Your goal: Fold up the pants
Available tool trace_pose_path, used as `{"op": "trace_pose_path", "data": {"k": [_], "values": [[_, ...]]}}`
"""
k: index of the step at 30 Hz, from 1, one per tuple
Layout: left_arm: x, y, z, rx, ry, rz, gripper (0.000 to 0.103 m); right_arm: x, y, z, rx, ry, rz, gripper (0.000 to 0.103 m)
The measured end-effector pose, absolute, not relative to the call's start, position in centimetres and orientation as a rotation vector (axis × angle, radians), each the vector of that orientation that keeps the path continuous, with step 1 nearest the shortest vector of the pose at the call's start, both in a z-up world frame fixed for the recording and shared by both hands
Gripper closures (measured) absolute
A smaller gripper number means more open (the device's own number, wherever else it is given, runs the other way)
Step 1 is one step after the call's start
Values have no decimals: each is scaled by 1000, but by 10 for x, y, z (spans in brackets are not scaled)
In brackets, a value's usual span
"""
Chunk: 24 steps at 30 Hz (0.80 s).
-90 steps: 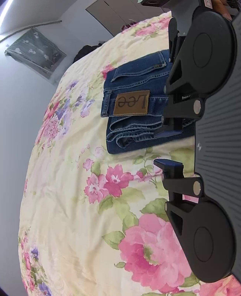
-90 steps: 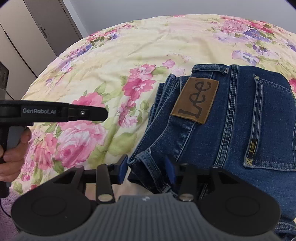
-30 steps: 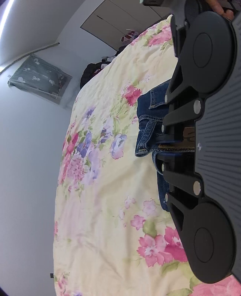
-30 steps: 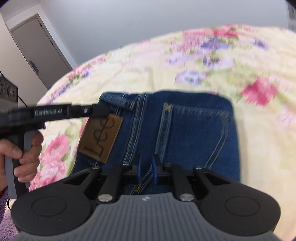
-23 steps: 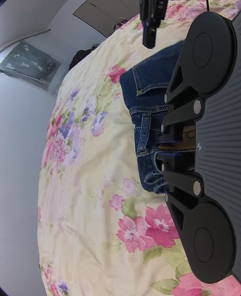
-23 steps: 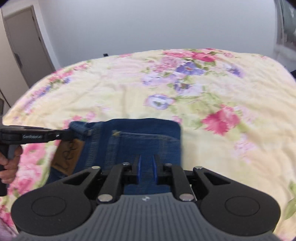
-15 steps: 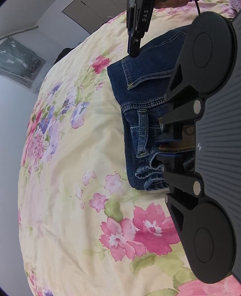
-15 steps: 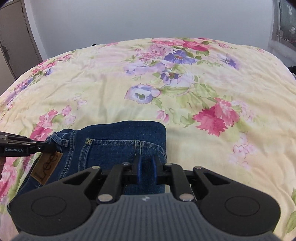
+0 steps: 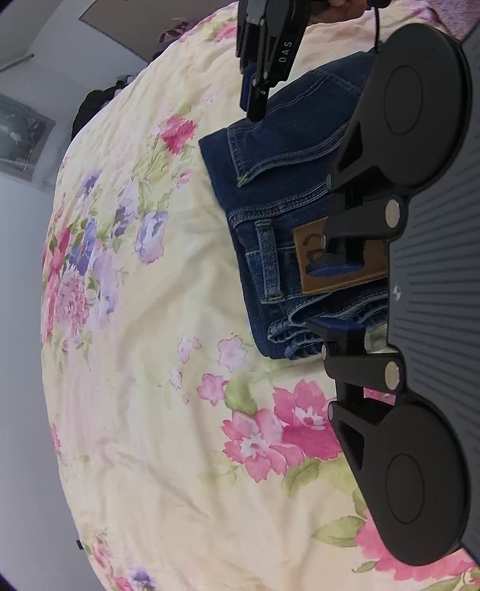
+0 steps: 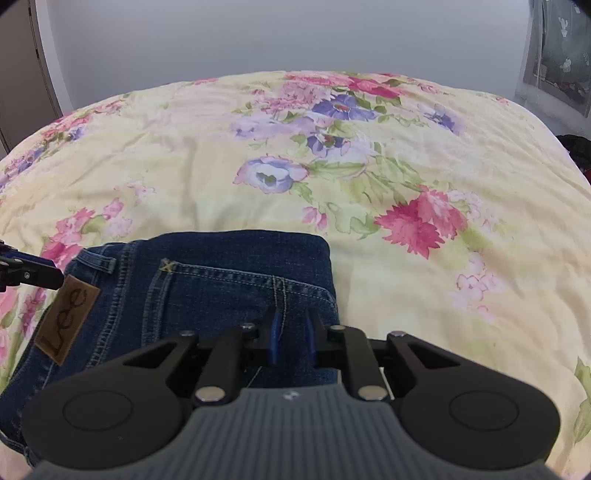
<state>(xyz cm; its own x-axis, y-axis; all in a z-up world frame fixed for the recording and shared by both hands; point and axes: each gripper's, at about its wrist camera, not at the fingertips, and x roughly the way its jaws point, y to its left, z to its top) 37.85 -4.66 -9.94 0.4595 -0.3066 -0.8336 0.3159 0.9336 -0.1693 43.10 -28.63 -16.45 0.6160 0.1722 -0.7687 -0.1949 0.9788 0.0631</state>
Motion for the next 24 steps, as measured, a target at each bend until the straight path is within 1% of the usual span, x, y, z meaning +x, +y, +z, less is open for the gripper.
{"op": "trace_pose_path", "data": {"k": [1,5,11,16,24], "values": [[372,-46,-95,21,1021,-393,77,424,-286,-160,-29,871,219,86],[345,-52,-88,91,1018,-454,77,388,-286,-143,-65,838,248,86],[315,-74,-104,208,1024,-515,77,340,-284,-134,-123,844,301,86],[312,-78,-130,238,1069,-497,77,325,-279,-157,-166,927,301,87],[322,-69,-147,141,1112,-480,77,327,-273,-189,-176,951,280,87]]}}
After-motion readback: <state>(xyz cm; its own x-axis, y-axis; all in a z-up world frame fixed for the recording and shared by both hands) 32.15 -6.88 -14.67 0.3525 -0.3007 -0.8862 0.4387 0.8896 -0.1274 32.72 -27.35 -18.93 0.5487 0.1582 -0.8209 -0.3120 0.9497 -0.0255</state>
